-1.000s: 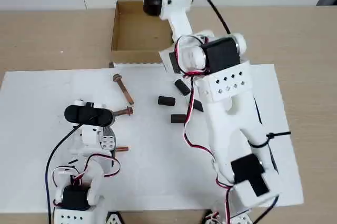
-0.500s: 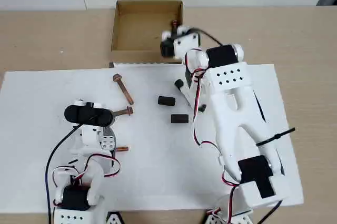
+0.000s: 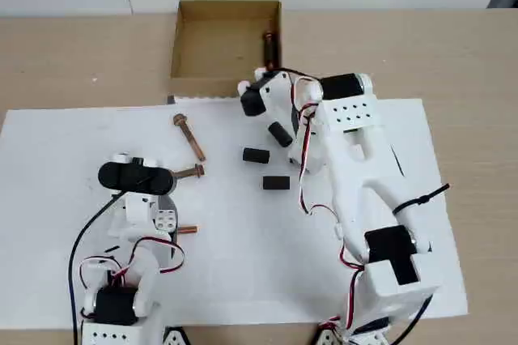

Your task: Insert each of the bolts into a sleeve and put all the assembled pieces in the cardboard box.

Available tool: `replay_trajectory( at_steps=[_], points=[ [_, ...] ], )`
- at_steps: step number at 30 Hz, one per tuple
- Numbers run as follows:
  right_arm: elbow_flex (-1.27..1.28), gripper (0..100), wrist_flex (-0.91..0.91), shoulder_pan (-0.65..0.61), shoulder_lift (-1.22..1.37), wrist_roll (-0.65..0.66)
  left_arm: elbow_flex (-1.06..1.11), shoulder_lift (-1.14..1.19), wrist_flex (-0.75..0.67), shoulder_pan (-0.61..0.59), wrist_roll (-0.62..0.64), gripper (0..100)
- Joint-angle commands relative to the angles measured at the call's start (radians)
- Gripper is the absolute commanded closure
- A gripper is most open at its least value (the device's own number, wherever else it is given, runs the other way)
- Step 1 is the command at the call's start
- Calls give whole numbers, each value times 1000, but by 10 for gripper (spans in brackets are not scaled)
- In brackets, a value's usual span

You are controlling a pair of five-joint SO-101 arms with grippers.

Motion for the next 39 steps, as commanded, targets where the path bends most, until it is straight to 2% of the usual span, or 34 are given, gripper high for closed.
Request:
replay_trajectory(
  at_steps=[1,13,19,36,39],
  points=[
    [-2,880,-31,4,-5,58,-5,-9,-20,2,-2,992],
    [-5,869,-59,1,99,78,-5,-9,-20,2,-2,992],
    [-5,779,-65,1,117,130,-5,-9,-20,3,-2,992],
    [-6,779,-147,-8,228,178,-5,-9,-18,3,-2,992],
    [-6,823,-147,-4,254,175,-5,-9,-18,3,-2,992]
  ],
)
